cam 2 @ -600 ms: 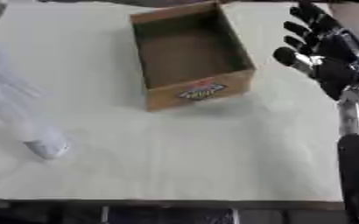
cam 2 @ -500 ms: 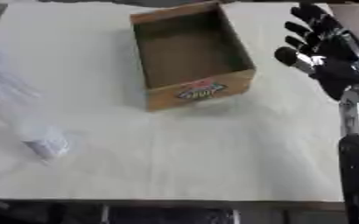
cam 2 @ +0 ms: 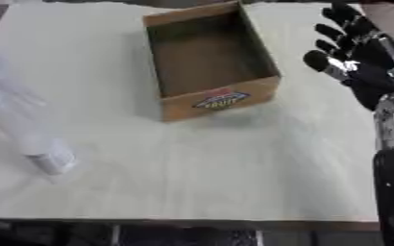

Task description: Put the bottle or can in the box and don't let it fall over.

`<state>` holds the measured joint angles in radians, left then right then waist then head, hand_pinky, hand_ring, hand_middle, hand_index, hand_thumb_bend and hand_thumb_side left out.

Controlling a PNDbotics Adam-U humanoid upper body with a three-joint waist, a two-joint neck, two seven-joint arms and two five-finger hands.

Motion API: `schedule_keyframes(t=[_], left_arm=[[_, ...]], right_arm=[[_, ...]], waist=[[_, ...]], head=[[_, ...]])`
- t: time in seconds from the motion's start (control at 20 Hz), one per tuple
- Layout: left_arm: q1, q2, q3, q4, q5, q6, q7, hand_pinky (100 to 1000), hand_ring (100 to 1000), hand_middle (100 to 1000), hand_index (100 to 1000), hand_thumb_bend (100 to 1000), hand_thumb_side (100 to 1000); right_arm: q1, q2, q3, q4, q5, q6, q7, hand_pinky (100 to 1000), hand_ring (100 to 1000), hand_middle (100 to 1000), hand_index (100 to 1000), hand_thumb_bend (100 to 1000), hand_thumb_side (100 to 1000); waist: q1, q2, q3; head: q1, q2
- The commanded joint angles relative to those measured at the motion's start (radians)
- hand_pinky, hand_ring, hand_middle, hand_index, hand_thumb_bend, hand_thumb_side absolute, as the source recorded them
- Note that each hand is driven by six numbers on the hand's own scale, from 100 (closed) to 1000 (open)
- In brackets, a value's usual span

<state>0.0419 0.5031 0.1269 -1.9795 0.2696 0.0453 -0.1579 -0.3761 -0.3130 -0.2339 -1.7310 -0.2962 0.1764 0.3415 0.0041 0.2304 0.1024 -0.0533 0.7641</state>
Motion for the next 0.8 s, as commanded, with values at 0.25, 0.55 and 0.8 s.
schedule_keyframes(t=[0.25, 0.55, 0.8], left_arm=[[-0.023, 0.043, -0.024, -0.02, -0.021, 0.033, -0.01, 1000, 1000, 1000, 961, 785, 268], [-0.042, 0.043, -0.046, -0.02, -0.027, 0.051, -0.023, 1000, 1000, 1000, 955, 787, 265], [-0.064, 0.044, -0.067, -0.02, -0.025, 0.072, -0.045, 1000, 1000, 1000, 951, 785, 267]], right_arm=[[-0.009, -0.028, -0.004, -0.018, -0.007, 0.003, -0.002, 1000, 1000, 1000, 992, 697, 170], [-0.009, -0.028, -0.003, -0.016, -0.004, 0.006, 0.003, 1000, 1000, 1000, 990, 687, 172], [-0.009, -0.027, -0.002, -0.016, -0.001, 0.007, 0.007, 1000, 1000, 1000, 990, 682, 173]], waist=[[0.001, -0.017, -0.004], [0.0, -0.017, -0.006], [-0.001, -0.017, -0.008]], head=[[0.009, 0.006], [0.01, 0.006], [0.012, 0.002]])
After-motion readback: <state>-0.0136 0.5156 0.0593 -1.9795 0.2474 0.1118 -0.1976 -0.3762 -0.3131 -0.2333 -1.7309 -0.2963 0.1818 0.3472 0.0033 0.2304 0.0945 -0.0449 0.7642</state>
